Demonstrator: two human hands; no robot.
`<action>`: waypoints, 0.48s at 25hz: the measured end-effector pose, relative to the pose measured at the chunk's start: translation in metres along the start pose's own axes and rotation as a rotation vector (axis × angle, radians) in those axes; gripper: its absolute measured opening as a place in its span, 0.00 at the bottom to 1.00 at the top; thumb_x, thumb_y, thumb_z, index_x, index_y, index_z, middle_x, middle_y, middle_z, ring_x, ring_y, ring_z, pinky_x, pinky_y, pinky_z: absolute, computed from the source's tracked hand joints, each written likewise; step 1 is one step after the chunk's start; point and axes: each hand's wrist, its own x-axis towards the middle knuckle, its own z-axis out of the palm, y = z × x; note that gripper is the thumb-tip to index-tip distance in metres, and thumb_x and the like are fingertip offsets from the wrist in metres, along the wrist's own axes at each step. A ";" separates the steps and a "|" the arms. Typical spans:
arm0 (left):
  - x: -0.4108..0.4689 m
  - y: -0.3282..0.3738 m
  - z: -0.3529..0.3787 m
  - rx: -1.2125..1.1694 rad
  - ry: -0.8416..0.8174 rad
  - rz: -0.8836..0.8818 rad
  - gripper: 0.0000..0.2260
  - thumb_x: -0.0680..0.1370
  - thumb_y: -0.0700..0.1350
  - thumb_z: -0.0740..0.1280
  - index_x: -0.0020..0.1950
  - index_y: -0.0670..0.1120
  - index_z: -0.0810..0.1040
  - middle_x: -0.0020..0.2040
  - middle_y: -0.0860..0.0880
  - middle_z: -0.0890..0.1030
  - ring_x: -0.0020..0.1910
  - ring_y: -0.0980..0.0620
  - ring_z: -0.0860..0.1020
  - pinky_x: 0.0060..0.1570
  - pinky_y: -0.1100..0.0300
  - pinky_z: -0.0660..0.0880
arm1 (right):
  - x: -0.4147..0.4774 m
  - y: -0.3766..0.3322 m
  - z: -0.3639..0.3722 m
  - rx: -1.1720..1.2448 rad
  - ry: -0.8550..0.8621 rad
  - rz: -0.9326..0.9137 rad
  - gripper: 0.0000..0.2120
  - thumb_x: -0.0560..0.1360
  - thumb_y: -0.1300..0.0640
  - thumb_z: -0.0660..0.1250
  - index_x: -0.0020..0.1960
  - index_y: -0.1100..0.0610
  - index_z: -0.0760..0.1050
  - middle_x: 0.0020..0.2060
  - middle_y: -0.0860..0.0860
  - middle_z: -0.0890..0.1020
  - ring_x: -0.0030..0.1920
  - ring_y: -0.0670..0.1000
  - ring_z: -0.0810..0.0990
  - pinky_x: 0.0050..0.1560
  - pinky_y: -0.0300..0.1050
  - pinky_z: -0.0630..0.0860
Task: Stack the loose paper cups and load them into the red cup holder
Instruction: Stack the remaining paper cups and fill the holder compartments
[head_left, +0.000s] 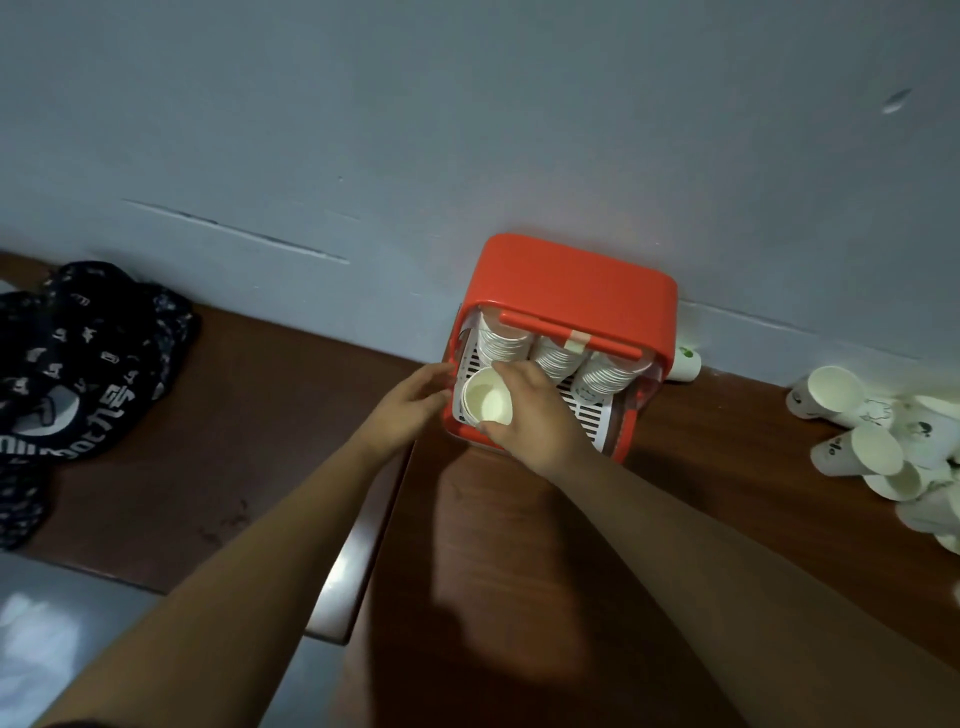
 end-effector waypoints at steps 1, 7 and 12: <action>-0.002 0.001 -0.001 -0.005 -0.006 -0.001 0.17 0.80 0.44 0.68 0.68 0.47 0.76 0.60 0.52 0.81 0.61 0.53 0.79 0.60 0.63 0.75 | 0.002 0.001 0.005 0.006 -0.012 -0.004 0.36 0.71 0.53 0.74 0.74 0.57 0.65 0.68 0.55 0.70 0.68 0.55 0.69 0.68 0.49 0.67; -0.002 -0.013 0.007 0.210 -0.012 0.096 0.23 0.76 0.43 0.73 0.71 0.52 0.74 0.65 0.52 0.78 0.61 0.56 0.79 0.62 0.59 0.77 | 0.006 0.011 0.016 0.120 0.057 0.093 0.31 0.71 0.58 0.75 0.72 0.56 0.69 0.63 0.53 0.78 0.63 0.53 0.75 0.63 0.46 0.72; -0.007 -0.006 0.011 0.274 0.021 0.095 0.25 0.77 0.46 0.71 0.73 0.55 0.70 0.67 0.55 0.77 0.61 0.59 0.78 0.60 0.62 0.76 | 0.005 0.009 0.018 0.255 0.056 0.143 0.30 0.68 0.55 0.78 0.67 0.56 0.72 0.59 0.50 0.80 0.58 0.49 0.77 0.52 0.34 0.68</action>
